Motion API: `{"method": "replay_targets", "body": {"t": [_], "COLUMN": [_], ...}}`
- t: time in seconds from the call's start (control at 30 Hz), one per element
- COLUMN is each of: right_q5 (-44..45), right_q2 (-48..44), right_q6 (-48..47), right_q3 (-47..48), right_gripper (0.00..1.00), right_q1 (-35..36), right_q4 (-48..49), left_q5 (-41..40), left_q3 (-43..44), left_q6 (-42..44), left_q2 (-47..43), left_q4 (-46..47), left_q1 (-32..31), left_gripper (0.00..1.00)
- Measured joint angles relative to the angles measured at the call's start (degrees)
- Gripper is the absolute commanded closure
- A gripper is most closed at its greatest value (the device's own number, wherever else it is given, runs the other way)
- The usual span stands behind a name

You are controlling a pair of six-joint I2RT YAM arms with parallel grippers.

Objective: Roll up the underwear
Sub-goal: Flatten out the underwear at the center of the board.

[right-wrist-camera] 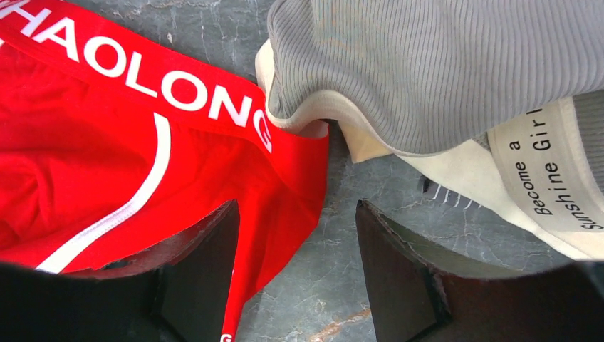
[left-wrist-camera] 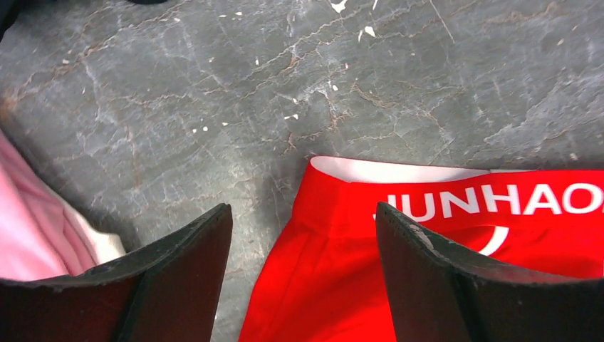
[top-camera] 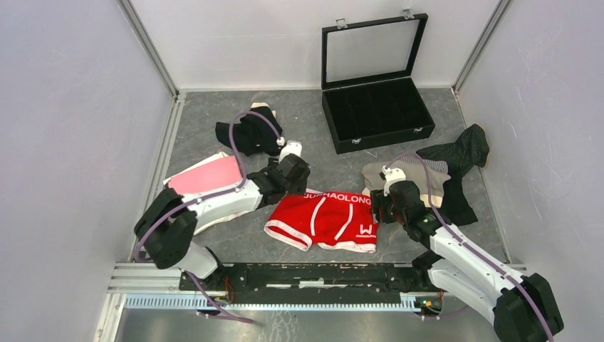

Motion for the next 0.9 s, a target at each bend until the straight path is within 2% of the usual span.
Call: {"method": "replay_targets", "body": {"t": [0.1, 0.3, 0.4, 0.9], "right_q5": [-0.4, -1.2, -1.5, -2.3], "right_q2": [0.0, 0.0, 0.1, 1.3], "right_q6": [0.2, 0.2, 0.2, 0.1], "right_q3": [-0.3, -1.2, -1.5, -1.5], "right_gripper": [0.32, 0.32, 0.32, 0.33], "right_q1": [0.0, 0.0, 0.0, 0.0], "right_q4": [0.0, 0.2, 0.2, 1.5], "left_q5": [0.8, 3.0, 4.0, 3.8], "left_q3": [2.0, 5.7, 7.2, 8.7], "left_q6": [3.5, 8.1, 9.6, 10.9], "left_q2": [3.9, 8.3, 10.3, 14.7], "left_q4": [0.0, -0.1, -0.7, -5.2], "left_q1": [0.0, 0.0, 0.0, -0.5], "left_gripper": [0.21, 0.32, 0.35, 0.45]}}
